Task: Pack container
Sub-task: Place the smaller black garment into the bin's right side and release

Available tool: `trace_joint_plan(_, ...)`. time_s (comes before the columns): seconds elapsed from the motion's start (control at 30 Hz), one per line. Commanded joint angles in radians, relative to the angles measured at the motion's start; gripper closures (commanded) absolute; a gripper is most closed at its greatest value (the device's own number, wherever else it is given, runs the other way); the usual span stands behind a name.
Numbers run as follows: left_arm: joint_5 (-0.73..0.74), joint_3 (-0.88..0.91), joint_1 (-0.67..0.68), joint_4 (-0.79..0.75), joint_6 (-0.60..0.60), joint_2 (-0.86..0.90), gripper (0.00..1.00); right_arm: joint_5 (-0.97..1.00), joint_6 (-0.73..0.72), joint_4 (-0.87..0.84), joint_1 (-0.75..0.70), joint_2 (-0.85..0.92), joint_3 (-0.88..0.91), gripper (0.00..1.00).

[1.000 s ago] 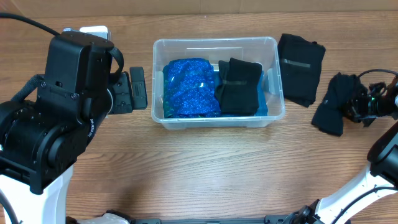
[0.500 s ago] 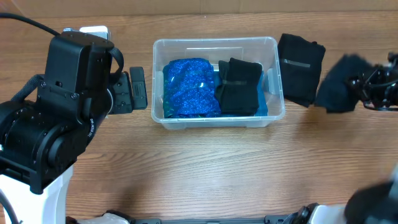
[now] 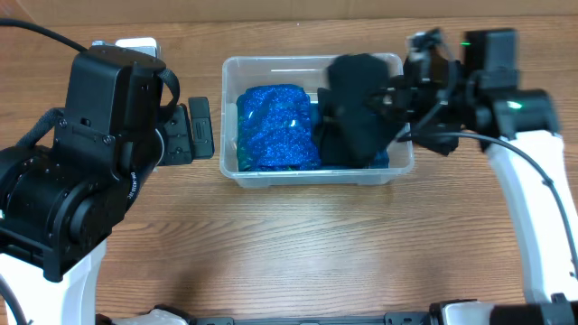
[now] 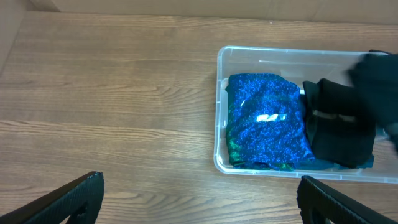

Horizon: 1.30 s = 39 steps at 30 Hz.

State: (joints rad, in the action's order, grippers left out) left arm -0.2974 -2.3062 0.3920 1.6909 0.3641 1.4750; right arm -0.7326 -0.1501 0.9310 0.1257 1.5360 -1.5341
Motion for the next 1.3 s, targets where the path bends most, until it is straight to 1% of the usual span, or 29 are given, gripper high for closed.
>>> trace_joint_plan(0.0,-0.017,0.000,0.001,-0.002,-0.009,0.004,0.00,0.061,-0.012,-0.042,0.070,0.068,-0.003,0.82)
trace_joint_plan(0.1,-0.017,0.000,0.001,-0.002,-0.009,0.004,0.00,0.119,-0.005,-0.052,0.114,0.127,-0.003,0.81)
trace_joint_plan(0.17,-0.017,0.000,0.001,-0.002,-0.009,0.004,0.00,0.153,-0.002,-0.060,0.145,0.167,0.008,0.76)
trace_joint_plan(0.2,-0.017,0.000,0.001,-0.002,-0.009,0.004,0.00,0.168,-0.002,-0.066,0.158,0.187,0.014,0.70)
trace_joint_plan(0.33,-0.017,0.000,0.001,-0.002,-0.009,0.004,0.00,0.232,-0.007,-0.137,0.190,0.278,0.041,0.64)
trace_joint_plan(0.47,-0.017,0.000,0.001,-0.002,-0.009,0.004,0.00,0.242,-0.035,-0.174,0.188,0.314,0.041,0.63)
trace_joint_plan(0.5,-0.017,0.000,0.001,-0.002,-0.009,0.004,0.00,0.243,-0.040,-0.174,0.186,0.314,0.040,0.59)
trace_joint_plan(0.57,-0.017,0.000,0.001,-0.002,-0.009,0.004,0.00,0.275,-0.040,-0.161,0.176,0.301,0.032,0.52)
trace_joint_plan(0.7,-0.017,0.000,0.001,-0.002,-0.009,0.004,0.00,0.429,-0.039,-0.080,0.129,0.259,-0.029,0.46)
trace_joint_plan(0.77,-0.017,0.000,0.001,-0.002,-0.009,0.004,0.00,0.400,-0.027,-0.036,0.098,0.237,-0.061,0.45)
trace_joint_plan(0.83,-0.017,0.000,0.001,-0.002,-0.009,0.004,0.00,0.333,0.027,0.012,0.078,0.215,-0.084,0.46)
trace_joint_plan(0.9,-0.017,0.000,0.001,-0.002,-0.009,0.004,0.00,0.317,0.047,0.066,0.075,0.189,-0.090,0.48)
trace_joint_plan(0.93,-0.017,0.000,0.001,-0.002,-0.009,0.004,0.00,0.320,0.047,0.095,0.076,0.179,-0.090,0.53)
trace_joint_plan(0.97,-0.017,0.000,0.001,-0.002,-0.009,0.004,0.00,0.320,0.047,0.124,0.081,0.172,-0.090,0.61)
trace_joint_plan(1.0,-0.017,0.000,0.001,-0.002,-0.009,0.004,0.00,0.320,0.047,0.157,0.087,0.171,-0.090,0.75)
trace_joint_plan(1.03,-0.017,0.000,0.001,-0.002,-0.009,0.004,0.00,0.320,0.047,0.195,0.097,0.171,-0.089,0.92)
trace_joint_plan(1.07,-0.017,0.000,0.001,-0.002,-0.009,0.004,0.00,0.320,0.047,0.220,0.109,0.175,-0.085,0.96)
trace_joint_plan(1.13,-0.017,0.000,0.001,-0.002,-0.009,0.004,0.00,0.320,0.047,0.230,0.136,0.175,-0.067,0.96)
trace_joint_plan(1.27,-0.017,0.000,0.001,-0.002,-0.009,0.004,0.00,0.320,0.046,0.190,0.221,0.178,0.014,0.96)
